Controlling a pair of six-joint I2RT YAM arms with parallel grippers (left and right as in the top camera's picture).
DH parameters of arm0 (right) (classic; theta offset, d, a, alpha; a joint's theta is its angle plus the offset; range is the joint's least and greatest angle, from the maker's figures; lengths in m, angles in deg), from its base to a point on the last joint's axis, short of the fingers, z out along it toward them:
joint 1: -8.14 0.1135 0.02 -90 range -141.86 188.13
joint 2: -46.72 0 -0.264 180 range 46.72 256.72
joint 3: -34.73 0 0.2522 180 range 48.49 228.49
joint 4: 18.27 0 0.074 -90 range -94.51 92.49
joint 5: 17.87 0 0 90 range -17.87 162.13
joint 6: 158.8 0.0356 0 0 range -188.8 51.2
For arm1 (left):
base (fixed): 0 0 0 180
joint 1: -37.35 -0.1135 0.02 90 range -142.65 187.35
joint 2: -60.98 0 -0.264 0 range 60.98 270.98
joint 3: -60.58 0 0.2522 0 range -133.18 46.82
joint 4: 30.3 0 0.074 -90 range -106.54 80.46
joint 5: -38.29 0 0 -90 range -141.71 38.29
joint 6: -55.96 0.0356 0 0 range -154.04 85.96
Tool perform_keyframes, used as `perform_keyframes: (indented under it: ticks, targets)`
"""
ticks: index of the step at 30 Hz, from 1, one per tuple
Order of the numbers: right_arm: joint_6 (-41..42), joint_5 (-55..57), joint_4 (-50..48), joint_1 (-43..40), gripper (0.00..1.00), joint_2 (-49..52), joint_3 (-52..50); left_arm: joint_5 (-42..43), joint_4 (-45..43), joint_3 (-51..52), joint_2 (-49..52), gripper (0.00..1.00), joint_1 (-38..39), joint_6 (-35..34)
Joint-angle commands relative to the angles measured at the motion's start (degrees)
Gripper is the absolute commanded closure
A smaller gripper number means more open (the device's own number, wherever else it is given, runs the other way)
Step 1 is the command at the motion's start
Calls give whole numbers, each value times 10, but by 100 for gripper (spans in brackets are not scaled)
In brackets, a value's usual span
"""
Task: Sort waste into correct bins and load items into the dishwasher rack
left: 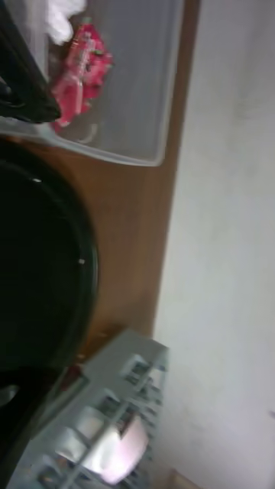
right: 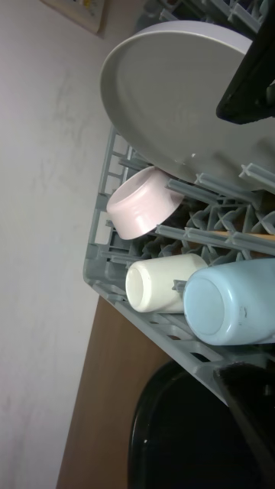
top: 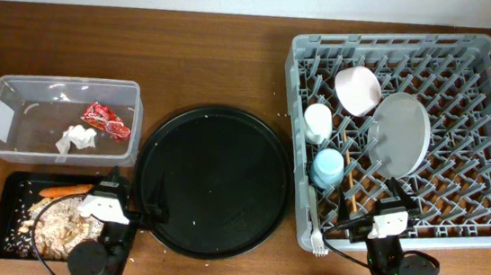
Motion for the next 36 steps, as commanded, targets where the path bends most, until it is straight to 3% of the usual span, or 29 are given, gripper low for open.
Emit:
perform_keyframes:
  ticks: [1, 6, 36]
  targets:
    - [2, 3, 2, -4, 1, -4, -3, -6, 2, 7, -6, 1, -15, 80]
    - [2, 3, 2, -4, 1, -4, -3, -11, 3, 7, -6, 1, -54, 204]
    - [2, 3, 2, -4, 1, -4, -3, -23, 4, 7, -5, 1, -54, 204]
